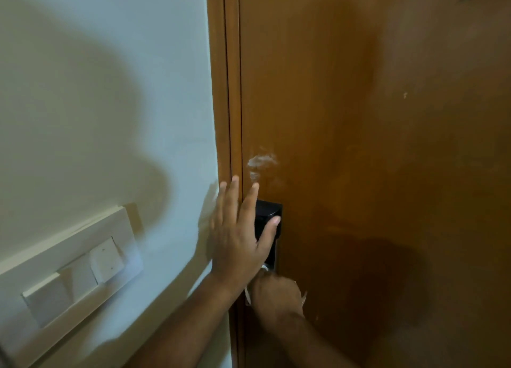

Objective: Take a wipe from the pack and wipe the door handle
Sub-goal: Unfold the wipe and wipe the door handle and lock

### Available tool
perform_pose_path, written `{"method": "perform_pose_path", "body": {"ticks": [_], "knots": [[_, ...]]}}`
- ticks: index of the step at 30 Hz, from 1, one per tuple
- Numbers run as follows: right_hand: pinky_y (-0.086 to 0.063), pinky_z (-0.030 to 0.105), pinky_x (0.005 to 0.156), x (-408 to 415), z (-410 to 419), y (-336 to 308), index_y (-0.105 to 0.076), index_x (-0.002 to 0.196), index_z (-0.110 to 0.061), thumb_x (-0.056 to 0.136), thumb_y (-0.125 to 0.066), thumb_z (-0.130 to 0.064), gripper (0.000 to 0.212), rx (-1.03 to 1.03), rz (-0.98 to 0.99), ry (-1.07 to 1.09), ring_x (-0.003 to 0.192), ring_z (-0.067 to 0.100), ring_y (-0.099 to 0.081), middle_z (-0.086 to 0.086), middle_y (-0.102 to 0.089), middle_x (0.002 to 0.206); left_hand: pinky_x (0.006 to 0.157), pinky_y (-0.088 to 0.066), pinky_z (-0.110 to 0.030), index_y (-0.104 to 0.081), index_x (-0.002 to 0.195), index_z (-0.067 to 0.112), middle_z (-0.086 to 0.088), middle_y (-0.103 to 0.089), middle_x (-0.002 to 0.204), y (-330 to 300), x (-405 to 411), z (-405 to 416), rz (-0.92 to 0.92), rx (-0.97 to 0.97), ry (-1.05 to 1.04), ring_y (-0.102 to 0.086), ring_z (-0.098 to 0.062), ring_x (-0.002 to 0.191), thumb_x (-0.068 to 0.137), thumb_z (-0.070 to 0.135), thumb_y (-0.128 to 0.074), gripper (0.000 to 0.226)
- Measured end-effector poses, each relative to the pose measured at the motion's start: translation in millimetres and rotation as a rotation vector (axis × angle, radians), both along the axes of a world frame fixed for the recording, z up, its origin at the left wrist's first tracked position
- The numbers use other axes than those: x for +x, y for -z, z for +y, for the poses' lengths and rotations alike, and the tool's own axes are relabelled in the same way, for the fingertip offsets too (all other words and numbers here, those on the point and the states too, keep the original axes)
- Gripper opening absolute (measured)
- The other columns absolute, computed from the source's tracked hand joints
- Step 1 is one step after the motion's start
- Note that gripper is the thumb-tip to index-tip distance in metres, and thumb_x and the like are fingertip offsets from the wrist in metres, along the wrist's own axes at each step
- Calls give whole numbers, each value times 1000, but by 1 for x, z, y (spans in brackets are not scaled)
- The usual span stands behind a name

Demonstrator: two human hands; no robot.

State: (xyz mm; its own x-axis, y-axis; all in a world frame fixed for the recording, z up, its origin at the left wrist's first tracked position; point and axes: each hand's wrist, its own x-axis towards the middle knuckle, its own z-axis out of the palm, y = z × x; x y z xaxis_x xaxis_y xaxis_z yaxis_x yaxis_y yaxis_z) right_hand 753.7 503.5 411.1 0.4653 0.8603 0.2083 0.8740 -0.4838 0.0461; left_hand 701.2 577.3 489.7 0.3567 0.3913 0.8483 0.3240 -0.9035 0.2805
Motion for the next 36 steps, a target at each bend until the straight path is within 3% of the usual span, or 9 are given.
{"method": "perform_pose_path", "body": {"ticks": [4,6,11,16,19,23,25,30,36], "knots": [[-39,28,45,3,1,1,-60,84,-12,101,-31,-42,45,123,50,-4,48,19,-53,4,-60,63,123,-14,-54,-19,155,19,-19,-14,165,-47,40,19,82,277,-40,-5,-35,153,91,71,-40,85],[-41,29,44,8,-9,4,-60,80,-15,97,-37,-43,41,150,-26,-110,45,19,-55,4,-65,62,123,-9,-55,-20,155,18,-22,-18,163,-61,54,27,121,418,-52,-9,-38,152,90,74,-39,88],[-53,41,71,62,-50,25,-55,106,-15,96,-44,-38,27,71,-152,-445,75,27,-63,9,-69,91,123,-4,-54,-7,154,20,-22,-22,161,-73,77,45,174,602,-4,-12,-39,151,87,80,-36,95],[-55,34,78,90,-71,26,-45,125,-17,99,-40,-35,32,-6,-114,-589,92,20,-60,5,-64,107,122,-12,-57,-15,154,20,-23,-29,159,-70,78,66,151,669,-3,-18,-40,149,85,81,-38,95],[-34,37,111,95,-102,33,-10,150,-28,100,-36,-30,56,-69,32,-508,140,21,-32,6,-31,156,122,-11,-57,-20,153,20,-22,-31,158,-69,83,60,135,663,17,-19,-39,149,84,81,-41,94],[-19,19,115,82,-119,15,-20,144,-51,95,-20,-61,50,159,260,-455,144,-1,-15,-26,-21,153,123,-8,-55,-25,152,21,-22,-30,159,-78,84,58,125,668,30,-18,-39,149,84,80,-42,92],[-10,21,118,69,-108,10,-15,145,-50,93,-7,-63,54,111,319,-542,142,-9,-2,-29,-9,154,123,-6,-55,-25,152,21,-22,-30,159,-81,83,59,117,673,14,-18,-39,149,84,81,-42,92],[-32,41,112,55,-76,23,-42,140,-6,97,-42,-25,47,-12,-358,-628,140,31,-33,15,-40,150,123,-6,-55,-25,152,21,-22,-30,158,-79,85,57,124,681,1,-19,-39,149,84,81,-41,92],[1,39,112,28,-5,22,-21,149,-6,99,-35,-29,57,-80,-388,-527,145,27,-16,11,-21,158,123,-8,-55,-22,154,20,-23,-30,158,-78,87,59,99,699,-5,-20,-40,148,84,80,-44,94]]}}
